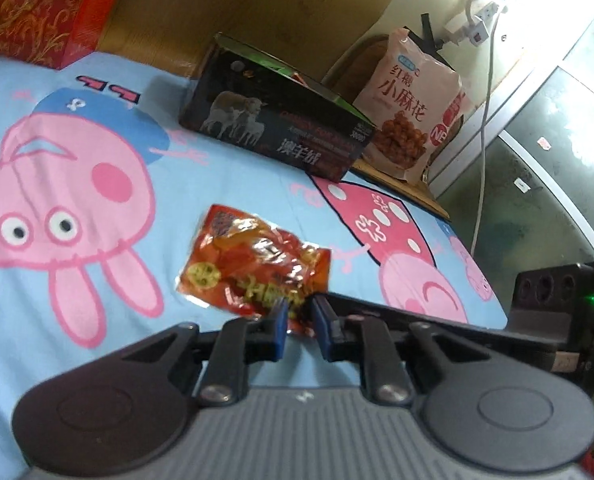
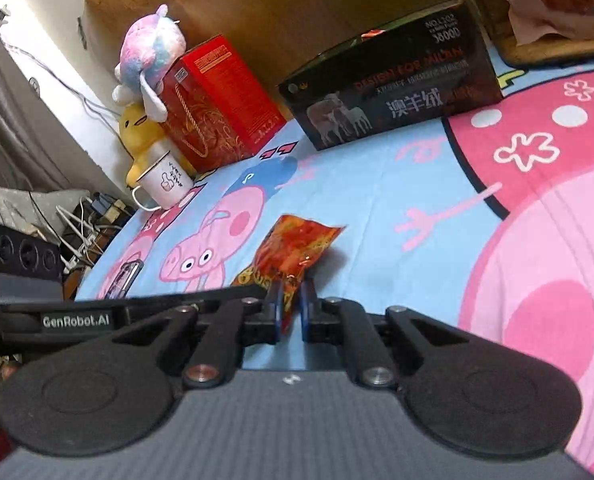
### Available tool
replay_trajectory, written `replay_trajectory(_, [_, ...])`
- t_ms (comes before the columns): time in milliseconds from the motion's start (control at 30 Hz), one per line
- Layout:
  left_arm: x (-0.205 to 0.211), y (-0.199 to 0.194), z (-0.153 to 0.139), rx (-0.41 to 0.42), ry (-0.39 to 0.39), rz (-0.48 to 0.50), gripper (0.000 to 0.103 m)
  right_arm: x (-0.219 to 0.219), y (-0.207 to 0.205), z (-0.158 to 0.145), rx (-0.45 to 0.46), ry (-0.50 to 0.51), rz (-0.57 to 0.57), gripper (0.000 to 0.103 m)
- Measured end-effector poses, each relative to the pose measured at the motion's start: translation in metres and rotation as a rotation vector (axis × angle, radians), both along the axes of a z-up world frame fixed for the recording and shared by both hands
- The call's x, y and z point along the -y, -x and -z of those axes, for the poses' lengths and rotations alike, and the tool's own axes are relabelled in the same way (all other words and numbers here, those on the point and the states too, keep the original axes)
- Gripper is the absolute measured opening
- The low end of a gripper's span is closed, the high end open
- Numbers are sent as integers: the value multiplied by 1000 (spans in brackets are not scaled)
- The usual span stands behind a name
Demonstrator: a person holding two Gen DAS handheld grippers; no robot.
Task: Organize snacks
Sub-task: 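Move the left tool to the orange-red snack packet on the sheet, then close the left tool on the orange-red snack packet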
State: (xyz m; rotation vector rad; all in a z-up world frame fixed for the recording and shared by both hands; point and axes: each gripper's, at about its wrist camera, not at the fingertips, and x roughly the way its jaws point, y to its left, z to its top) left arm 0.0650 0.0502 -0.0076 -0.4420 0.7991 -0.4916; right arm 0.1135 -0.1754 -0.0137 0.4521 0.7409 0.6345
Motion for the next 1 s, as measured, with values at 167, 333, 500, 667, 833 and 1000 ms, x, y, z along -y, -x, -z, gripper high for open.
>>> replay_trajectory(167, [-20,8,-9,42,10,-54,18,8,1,3,-25,-48,21,13])
replay_trajectory(333, [-40,-3,-8,17,20,-122,18,14,-2,7,-73,-107,37,13])
replay_trajectory(500, [-40,-17,3,-18,42,-107,18,15,-2,7,-88,-123,43,13])
replay_trajectory(667, [-31,-19,7,5,37,-68,18,15,-11,10,-128,-162,47,14])
replay_trajectory(833, [-36,-21,10,-3,71,-60,18,8,-18,8,-118,-160,44,16])
replay_trajectory(1000, [-33,-21,9,11,60,-54,20,3,-19,5,-88,-118,52,17])
